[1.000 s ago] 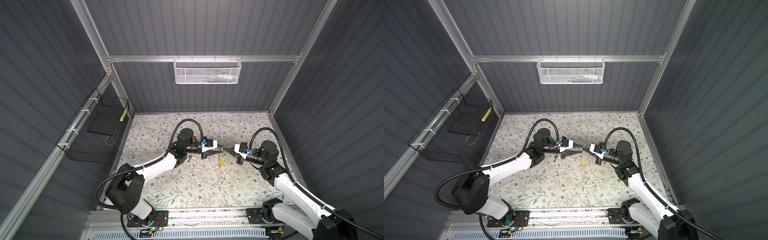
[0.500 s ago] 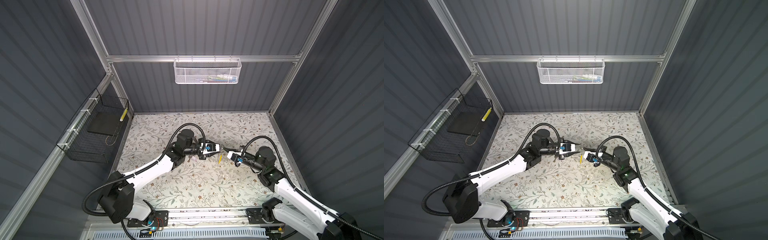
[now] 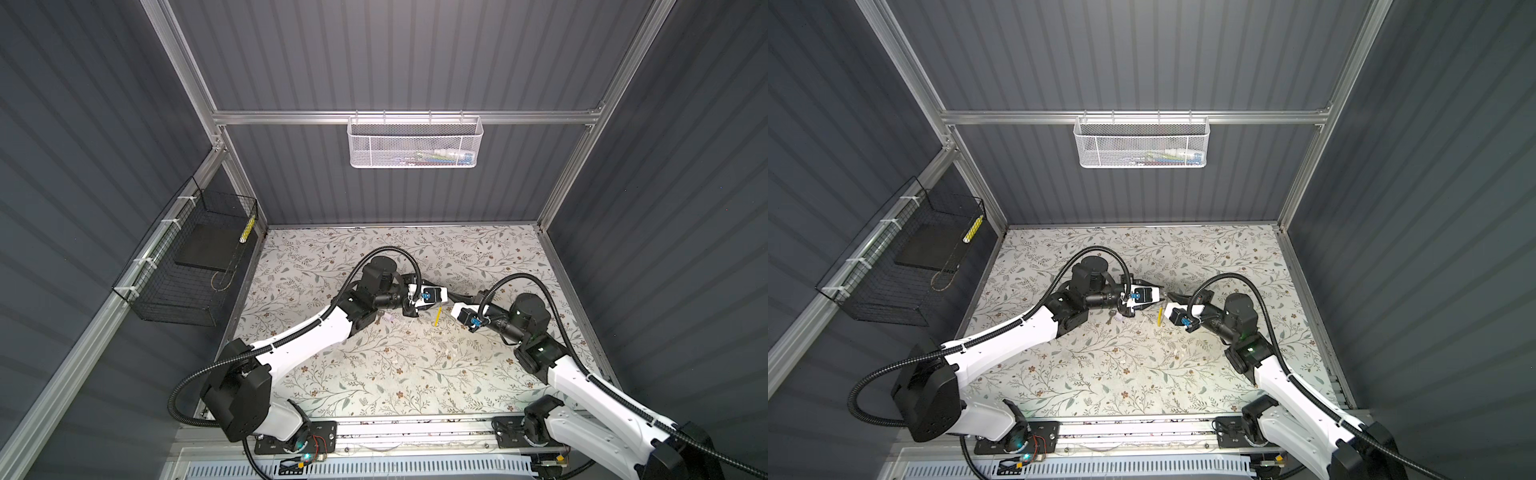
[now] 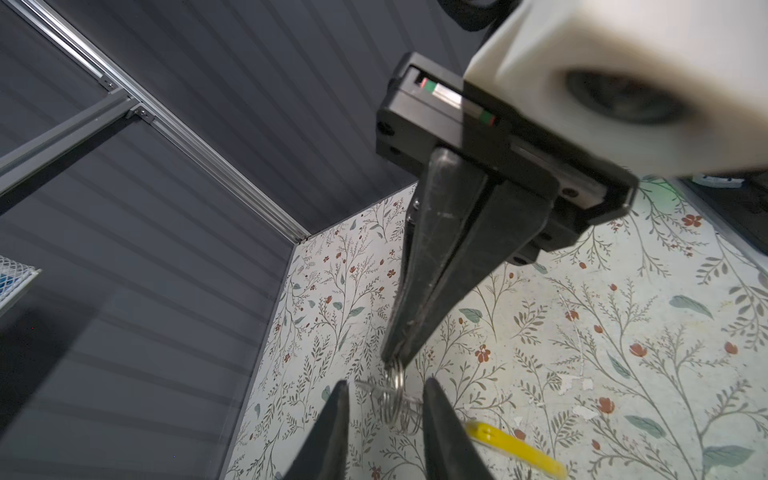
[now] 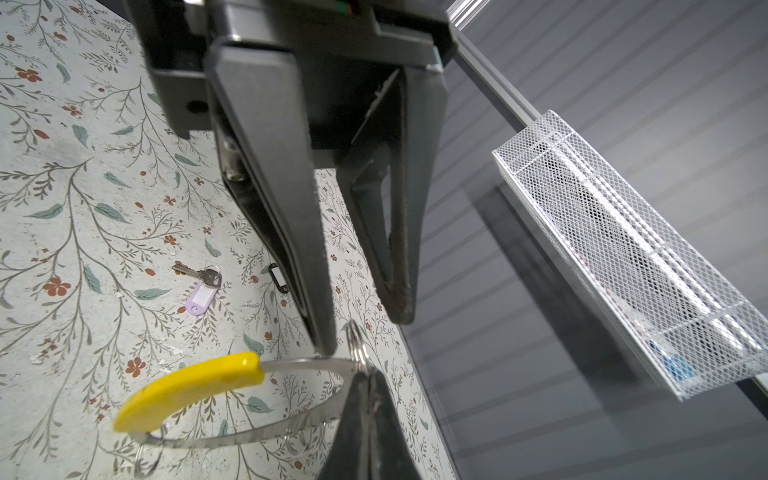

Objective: Put the keys on the keyring

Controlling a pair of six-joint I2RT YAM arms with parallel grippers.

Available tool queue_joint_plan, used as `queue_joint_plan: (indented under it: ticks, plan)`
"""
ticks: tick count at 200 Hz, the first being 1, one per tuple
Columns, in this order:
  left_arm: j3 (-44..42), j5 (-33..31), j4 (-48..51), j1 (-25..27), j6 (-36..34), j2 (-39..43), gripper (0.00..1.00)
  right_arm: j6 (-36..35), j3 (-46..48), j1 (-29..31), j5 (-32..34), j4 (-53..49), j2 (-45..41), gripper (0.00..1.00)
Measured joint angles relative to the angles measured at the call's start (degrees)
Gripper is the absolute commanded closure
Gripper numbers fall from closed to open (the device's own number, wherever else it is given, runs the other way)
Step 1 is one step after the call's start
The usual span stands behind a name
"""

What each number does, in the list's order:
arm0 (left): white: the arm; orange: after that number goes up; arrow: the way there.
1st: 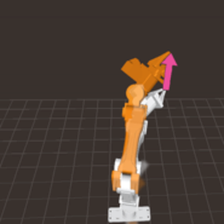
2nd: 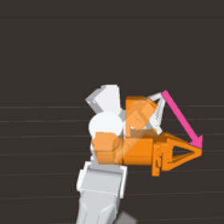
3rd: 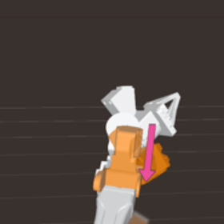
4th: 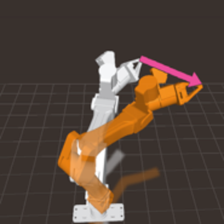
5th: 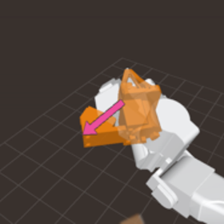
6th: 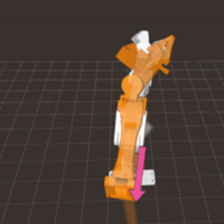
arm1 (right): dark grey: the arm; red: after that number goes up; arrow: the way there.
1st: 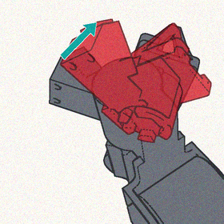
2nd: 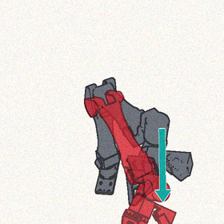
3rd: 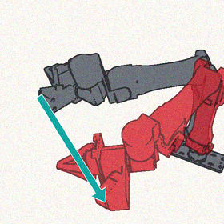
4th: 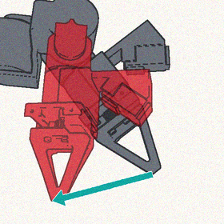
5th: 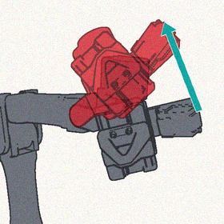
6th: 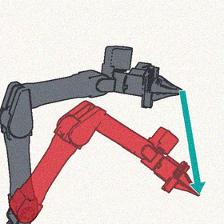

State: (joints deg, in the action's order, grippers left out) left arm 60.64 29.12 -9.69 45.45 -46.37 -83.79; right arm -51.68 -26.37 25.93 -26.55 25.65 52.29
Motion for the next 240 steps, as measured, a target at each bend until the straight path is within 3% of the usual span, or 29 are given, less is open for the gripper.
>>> queue_joint_plan:
  ticks: [56, 89, 115, 138, 169, 196, 240]
  plan:
    - [0.6, -0.7, 1.6, 0.4, -0.2, -1.0, 0.82, 0.0, 0.0, 0.1, 0.0, -0.5, 0.0, 1.00]
    - [1.3, -0.6, 2.2, 0.4, -0.3, -1.6, 1.00, 0.1, 0.0, 0.2, 0.3, -0.6, 0.0, 1.00]
    - [1.4, -0.5, 2.4, 0.4, 0.0, -1.9, 1.00, 0.5, 0.0, 0.2, 0.7, -0.8, 0.0, 1.00]
    - [1.4, -0.4, 2.4, 0.4, 0.3, -1.9, 1.00, 1.7, 0.0, 0.2, 0.9, -0.8, 0.0, 0.84]
    - [1.2, 1.4, 0.5, 0.0, 2.1, -1.9, 1.00, 6.0, 0.6, -1.4, -0.2, 1.4, -0.2, 0.79]
    - [-1.6, 6.5, -6.8, -1.9, 7.6, -1.5, 1.00, 12.1, 1.0, -4.5, -3.8, 2.8, -0.9, 0.77]
    - [-5.6, 14.3, -20.2, -5.9, 19.4, -1.5, 1.00, 18.9, 1.6, -4.8, -8.0, 5.7, -1.4, 0.76]
